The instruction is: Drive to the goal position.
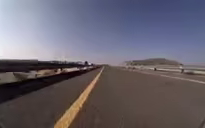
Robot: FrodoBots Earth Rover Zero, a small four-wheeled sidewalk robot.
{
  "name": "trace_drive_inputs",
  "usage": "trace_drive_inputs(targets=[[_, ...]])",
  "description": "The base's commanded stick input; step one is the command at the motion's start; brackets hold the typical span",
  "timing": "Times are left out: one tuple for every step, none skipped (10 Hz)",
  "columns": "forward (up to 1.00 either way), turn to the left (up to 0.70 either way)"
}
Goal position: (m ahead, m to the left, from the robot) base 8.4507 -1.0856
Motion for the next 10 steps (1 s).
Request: trace_drive_inputs(targets=[[0.85,0.0],[0.85,0.0],[0.85,0.0],[0.85,0.0],[0.85,0.0],[0.85,0.0],[0.85,0.0],[0.85,0.0],[0.85,0.0],[0.85,0.0]])
